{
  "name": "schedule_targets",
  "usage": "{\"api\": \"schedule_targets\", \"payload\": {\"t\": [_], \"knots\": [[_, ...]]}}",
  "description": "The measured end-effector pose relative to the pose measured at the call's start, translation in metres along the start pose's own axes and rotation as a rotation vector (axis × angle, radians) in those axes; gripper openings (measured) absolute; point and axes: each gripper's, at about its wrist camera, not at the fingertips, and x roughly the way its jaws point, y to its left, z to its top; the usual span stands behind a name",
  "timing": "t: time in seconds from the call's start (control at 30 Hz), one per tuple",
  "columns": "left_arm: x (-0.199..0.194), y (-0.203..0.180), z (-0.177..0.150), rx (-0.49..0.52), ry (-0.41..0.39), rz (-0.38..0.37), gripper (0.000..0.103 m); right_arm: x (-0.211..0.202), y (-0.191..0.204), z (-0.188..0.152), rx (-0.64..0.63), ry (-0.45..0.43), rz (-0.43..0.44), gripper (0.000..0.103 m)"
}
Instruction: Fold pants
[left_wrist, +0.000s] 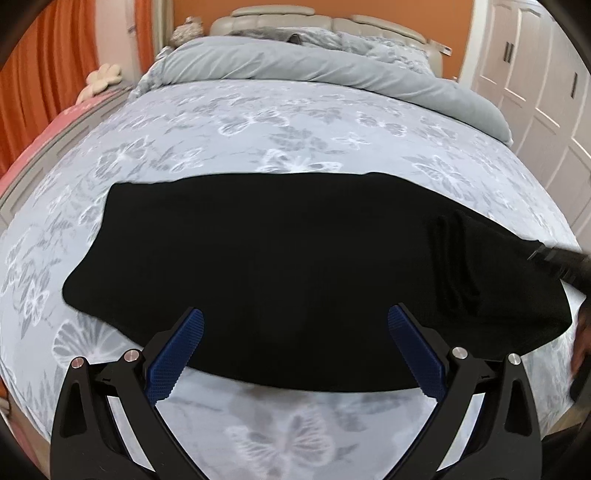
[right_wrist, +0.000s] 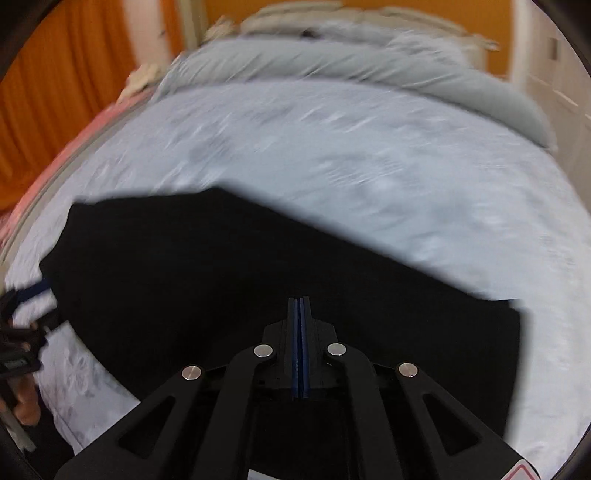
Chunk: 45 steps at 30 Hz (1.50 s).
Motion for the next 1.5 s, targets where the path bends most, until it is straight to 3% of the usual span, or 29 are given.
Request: {"api": "schedule_targets", "payload": {"t": [0.07, 0.1, 0.17, 0.2, 0.33, 0.4, 0.47, 0.5, 0.57, 0.63, 0.7, 0.73, 0.83, 0.97, 1.03, 1.1, 1.17, 1.2, 1.27, 1.33, 1.5], "knots": [[0.001, 0.013, -0.001, -0.030, 0.014, 0.003, 0.098, 0.028, 0.032, -0.003, -0.073, 0.033, -0.050, 0.005], [0.000, 0.020, -0.001, -0.045, 0.014, 0.012, 0.098, 0.034, 0.059, -0.006, -0.185, -0.022, -0.173, 0.007], [-0.002, 0.033, -0.002, -0.061, 0.008, 0.040, 0.098, 0.036, 0.090, -0.007, -0.344, -0.025, -0.324, 0.007], [-0.003, 0.041, -0.002, -0.073, 0.004, 0.053, 0.098, 0.032, 0.093, -0.005, -0.362, -0.038, -0.321, 0.006], [-0.011, 0.077, -0.005, -0.149, -0.004, 0.069, 0.098, 0.015, 0.078, 0.014, -0.165, -0.073, -0.112, 0.006], [-0.014, 0.101, -0.007, -0.210, -0.001, 0.081, 0.098, 0.041, 0.076, 0.011, -0.184, -0.008, -0.106, 0.006], [-0.014, 0.126, -0.010, -0.290, 0.011, 0.078, 0.098, 0.046, 0.090, 0.012, -0.252, -0.032, -0.137, 0.006], [-0.013, 0.138, -0.012, -0.336, 0.017, 0.066, 0.098, 0.039, 0.090, 0.019, -0.213, -0.015, -0.095, 0.006], [-0.009, 0.170, -0.018, -0.478, 0.038, 0.004, 0.098, 0.018, 0.074, 0.029, -0.059, -0.057, 0.078, 0.006], [0.001, 0.200, -0.029, -0.641, 0.064, -0.054, 0.098, 0.000, 0.057, 0.032, 0.055, -0.098, 0.147, 0.019], [0.012, 0.215, -0.037, -0.728, 0.080, -0.078, 0.098, -0.015, 0.046, 0.029, 0.111, -0.140, 0.146, 0.030], [0.016, 0.218, -0.038, -0.749, 0.075, -0.085, 0.098, -0.018, 0.040, 0.030, 0.117, -0.144, 0.137, 0.030], [0.015, 0.203, -0.028, -0.675, 0.042, -0.011, 0.098, -0.024, 0.027, 0.026, 0.119, -0.147, 0.062, 0.030], [0.032, 0.175, -0.016, -0.600, 0.066, 0.034, 0.098, -0.038, 0.012, 0.014, 0.116, -0.163, 0.002, 0.030], [0.037, 0.161, -0.009, -0.548, 0.047, 0.060, 0.097, -0.049, 0.003, 0.009, 0.114, -0.182, -0.018, 0.041], [0.040, 0.145, 0.000, -0.497, 0.035, 0.067, 0.077, -0.057, -0.007, 0.005, 0.120, -0.200, -0.029, 0.046], [0.040, 0.130, 0.010, -0.438, 0.016, 0.140, 0.034, -0.065, -0.017, 0.001, 0.130, -0.209, -0.040, 0.046], [0.039, 0.124, 0.014, -0.423, 0.005, 0.143, 0.027, -0.068, -0.022, -0.001, 0.138, -0.209, -0.043, 0.046], [0.031, 0.113, 0.020, -0.409, -0.031, 0.151, 0.020, -0.072, -0.035, -0.006, 0.152, -0.209, -0.052, 0.046], [0.019, 0.091, 0.029, -0.359, -0.087, 0.154, 0.020, -0.077, -0.048, -0.012, 0.169, -0.211, -0.079, 0.052], [-0.001, 0.019, 0.045, -0.203, -0.159, 0.105, 0.019, -0.085, -0.079, -0.025, 0.216, -0.215, -0.121, 0.052]]}}
